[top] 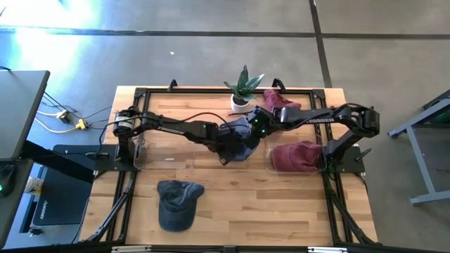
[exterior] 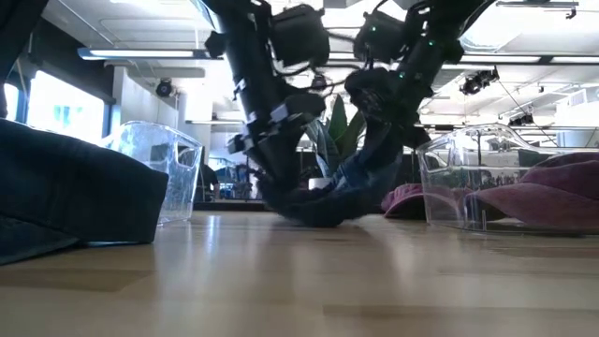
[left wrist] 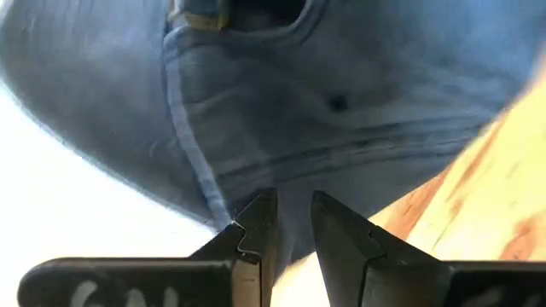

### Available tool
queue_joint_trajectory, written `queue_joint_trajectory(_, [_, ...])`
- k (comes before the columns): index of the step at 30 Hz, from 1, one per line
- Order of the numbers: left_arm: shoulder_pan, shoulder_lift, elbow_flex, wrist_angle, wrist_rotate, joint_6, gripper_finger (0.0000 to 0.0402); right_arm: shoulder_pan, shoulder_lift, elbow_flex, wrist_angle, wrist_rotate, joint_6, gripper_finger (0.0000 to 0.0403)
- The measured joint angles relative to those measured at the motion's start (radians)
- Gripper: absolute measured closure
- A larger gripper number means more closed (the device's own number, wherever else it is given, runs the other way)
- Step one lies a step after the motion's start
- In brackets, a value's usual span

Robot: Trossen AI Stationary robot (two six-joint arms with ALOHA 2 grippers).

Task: Pick & Place hat
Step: Put the top blue cap into the left transparent bin

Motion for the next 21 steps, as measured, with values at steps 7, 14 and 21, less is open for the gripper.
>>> queue_joint_trajectory(7, [0.0, 0.033, -0.037, 0.084, 0.004, 0.021, 0.0331, 0.0, -0.016, -0.032, -0.039, -0.011, 0.0, 0.0383])
queue_joint_trajectory(14, [0.0, 0.041, -0.064, 0.023, 0.002, 0.056, 0.0331, -0.001, -0.057, -0.033, -0.044, -0.007, -0.005, 0.0396])
queue_joint_trajectory(21, [0.0, -0.004, -0.007, -0.059, -0.01, 0.105, 0.0331, -0.001, -0.059, -0.033, -0.041, 0.009, 0.009, 0.0384])
